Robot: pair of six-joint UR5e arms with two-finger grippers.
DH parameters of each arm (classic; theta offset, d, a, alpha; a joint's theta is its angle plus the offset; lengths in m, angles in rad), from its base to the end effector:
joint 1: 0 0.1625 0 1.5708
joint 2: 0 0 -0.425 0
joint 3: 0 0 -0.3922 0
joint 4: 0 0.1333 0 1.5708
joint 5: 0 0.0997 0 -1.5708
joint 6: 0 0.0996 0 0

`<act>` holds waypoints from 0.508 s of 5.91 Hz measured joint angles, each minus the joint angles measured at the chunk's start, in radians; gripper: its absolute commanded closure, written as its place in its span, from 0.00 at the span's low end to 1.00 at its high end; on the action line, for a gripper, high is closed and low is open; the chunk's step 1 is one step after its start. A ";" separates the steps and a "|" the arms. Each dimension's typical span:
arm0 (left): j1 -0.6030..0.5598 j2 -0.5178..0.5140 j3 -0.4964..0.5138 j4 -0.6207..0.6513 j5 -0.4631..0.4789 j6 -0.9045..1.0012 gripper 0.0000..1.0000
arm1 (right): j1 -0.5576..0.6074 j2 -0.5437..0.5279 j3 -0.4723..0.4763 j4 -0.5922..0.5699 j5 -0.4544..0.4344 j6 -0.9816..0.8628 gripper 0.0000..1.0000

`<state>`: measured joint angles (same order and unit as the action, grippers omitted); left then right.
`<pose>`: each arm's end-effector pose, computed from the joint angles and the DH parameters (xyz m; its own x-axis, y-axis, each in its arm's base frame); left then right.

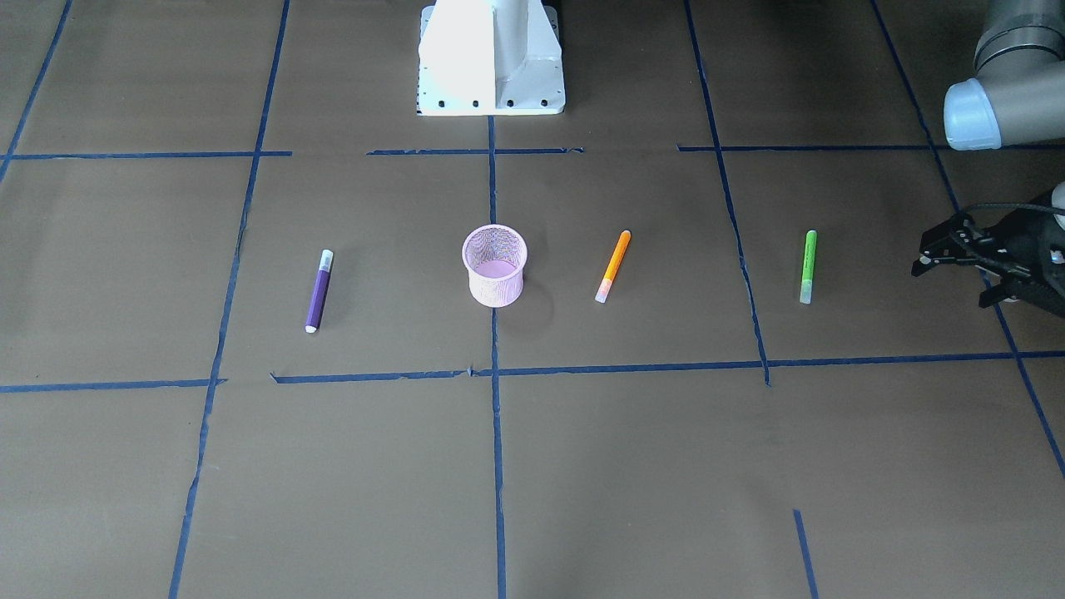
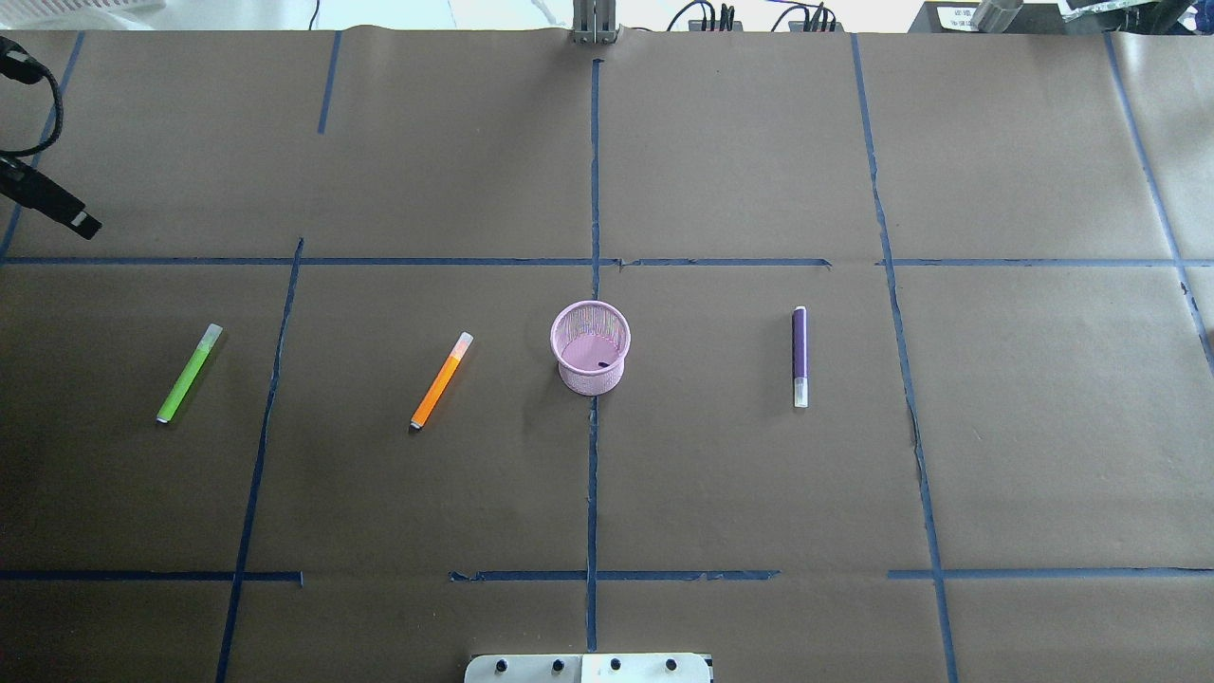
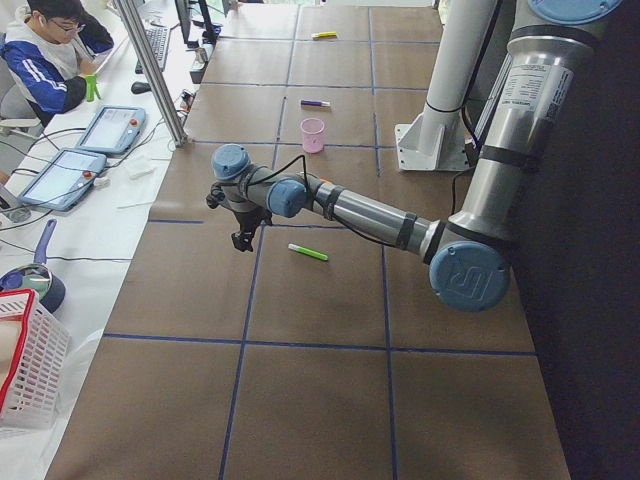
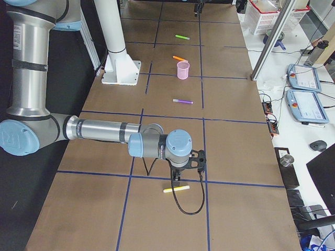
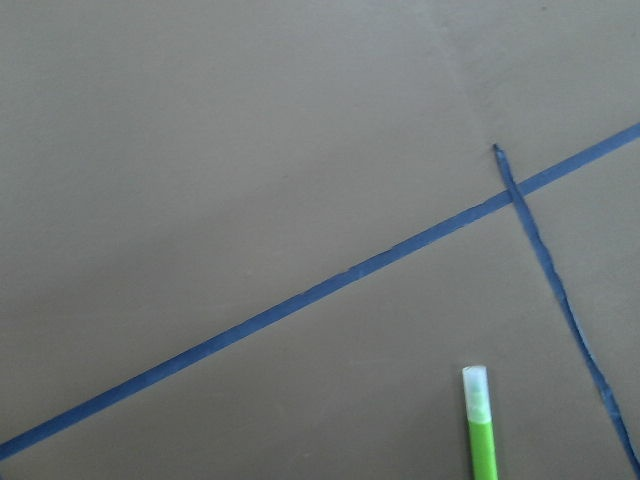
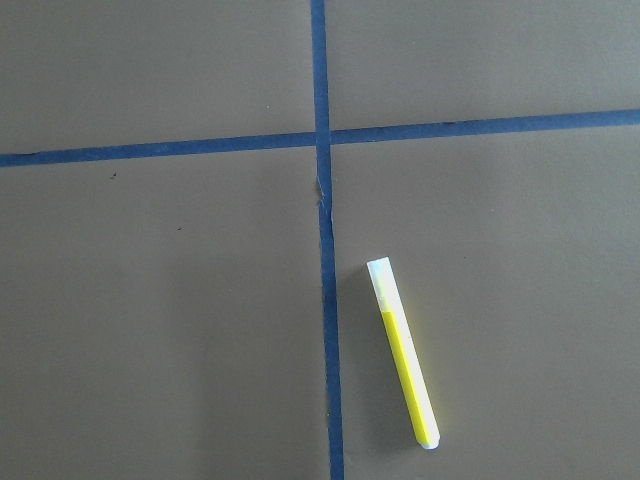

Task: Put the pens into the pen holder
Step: 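Move the left gripper down over the green highlighter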

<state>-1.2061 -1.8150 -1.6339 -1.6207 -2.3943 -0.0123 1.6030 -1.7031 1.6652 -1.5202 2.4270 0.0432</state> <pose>0.1555 -0.5761 0.4848 0.5475 0.4712 -0.6915 -0.3274 0.8811 0.3412 0.0721 -0.4343 0.6626 0.6533 0.0547 0.7551 -0.0605 0.9980 -0.0199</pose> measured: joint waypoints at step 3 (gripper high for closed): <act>0.076 -0.005 -0.010 -0.009 0.051 -0.006 0.00 | 0.000 0.000 0.000 0.000 0.000 -0.001 0.00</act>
<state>-1.1305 -1.8203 -1.6440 -1.6301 -2.3430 -0.0186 1.6030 -1.7027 1.6649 -1.5202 2.4268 0.0418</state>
